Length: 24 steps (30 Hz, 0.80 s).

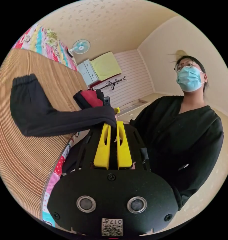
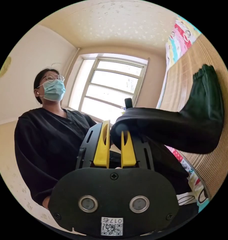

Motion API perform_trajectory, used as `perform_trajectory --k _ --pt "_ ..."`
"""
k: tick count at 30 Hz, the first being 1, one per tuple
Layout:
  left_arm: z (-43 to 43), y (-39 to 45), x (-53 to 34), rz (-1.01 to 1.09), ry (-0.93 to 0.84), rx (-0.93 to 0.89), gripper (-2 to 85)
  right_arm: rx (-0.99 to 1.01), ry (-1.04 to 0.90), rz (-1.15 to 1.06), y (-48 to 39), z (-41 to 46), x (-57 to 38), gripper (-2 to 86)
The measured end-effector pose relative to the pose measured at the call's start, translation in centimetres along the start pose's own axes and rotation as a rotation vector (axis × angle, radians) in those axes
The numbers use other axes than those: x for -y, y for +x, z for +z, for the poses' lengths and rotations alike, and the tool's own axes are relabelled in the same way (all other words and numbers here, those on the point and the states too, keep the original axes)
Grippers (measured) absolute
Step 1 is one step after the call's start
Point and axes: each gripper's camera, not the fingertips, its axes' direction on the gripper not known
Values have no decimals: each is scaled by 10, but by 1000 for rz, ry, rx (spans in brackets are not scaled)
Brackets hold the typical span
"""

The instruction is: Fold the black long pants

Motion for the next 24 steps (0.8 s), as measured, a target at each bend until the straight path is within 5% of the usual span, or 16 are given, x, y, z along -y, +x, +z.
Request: perform_trajectory --k 7,13,20,24 --pt "-4 195 92 465 78 97 44 148 11 -452 -153 27 77 67" --pt "-4 268 166 446 194 286 45 38 66 -571 -217 36 145 56" --pt "10 128 215 21 32 592 45 -570 35 -201 -84 34 191 0" --pt "18 28 225 -114 -104 702 45 -686 44 -75 3 45 192 -2"
